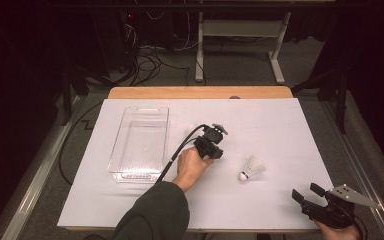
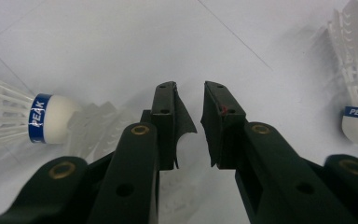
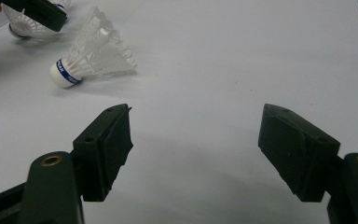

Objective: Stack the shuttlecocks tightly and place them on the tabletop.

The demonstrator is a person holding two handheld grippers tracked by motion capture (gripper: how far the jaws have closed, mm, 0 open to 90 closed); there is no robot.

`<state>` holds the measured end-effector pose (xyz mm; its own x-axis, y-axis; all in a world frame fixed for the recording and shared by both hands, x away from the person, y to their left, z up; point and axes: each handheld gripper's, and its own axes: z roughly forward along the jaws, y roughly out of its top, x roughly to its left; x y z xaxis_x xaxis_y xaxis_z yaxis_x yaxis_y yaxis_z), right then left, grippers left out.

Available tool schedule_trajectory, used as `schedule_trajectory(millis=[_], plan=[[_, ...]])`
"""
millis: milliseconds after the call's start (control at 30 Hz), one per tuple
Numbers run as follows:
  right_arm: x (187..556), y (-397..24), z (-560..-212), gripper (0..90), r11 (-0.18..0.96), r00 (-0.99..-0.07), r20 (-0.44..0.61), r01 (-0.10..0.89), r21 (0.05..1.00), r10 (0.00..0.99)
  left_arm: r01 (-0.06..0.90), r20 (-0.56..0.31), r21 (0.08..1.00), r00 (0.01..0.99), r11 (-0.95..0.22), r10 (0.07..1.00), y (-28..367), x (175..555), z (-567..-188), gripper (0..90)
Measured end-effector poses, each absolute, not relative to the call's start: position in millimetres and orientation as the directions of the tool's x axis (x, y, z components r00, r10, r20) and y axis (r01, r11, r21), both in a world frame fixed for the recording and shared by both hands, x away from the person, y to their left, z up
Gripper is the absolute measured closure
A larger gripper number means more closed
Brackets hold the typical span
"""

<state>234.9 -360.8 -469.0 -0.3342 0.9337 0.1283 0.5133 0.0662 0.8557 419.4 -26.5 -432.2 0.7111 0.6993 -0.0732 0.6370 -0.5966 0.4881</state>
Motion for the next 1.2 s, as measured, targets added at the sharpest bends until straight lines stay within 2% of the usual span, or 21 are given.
schedule_trajectory(millis=[300,1200], plan=[[234.7,-360.8,-468.8,25.9,0.067,-0.334,0.127,0.513,0.856,0.934,0.633,-0.079,0.491,0.717,-0.599,0.693,-27.2,419.1,-431.9,72.5],[234.8,-360.7,-468.9,26.0,0.068,-0.337,0.127,0.512,0.856,0.933,0.614,-0.08,0.531,0.723,-0.585,0.686,-28.1,418.6,-428.1,57.5]])
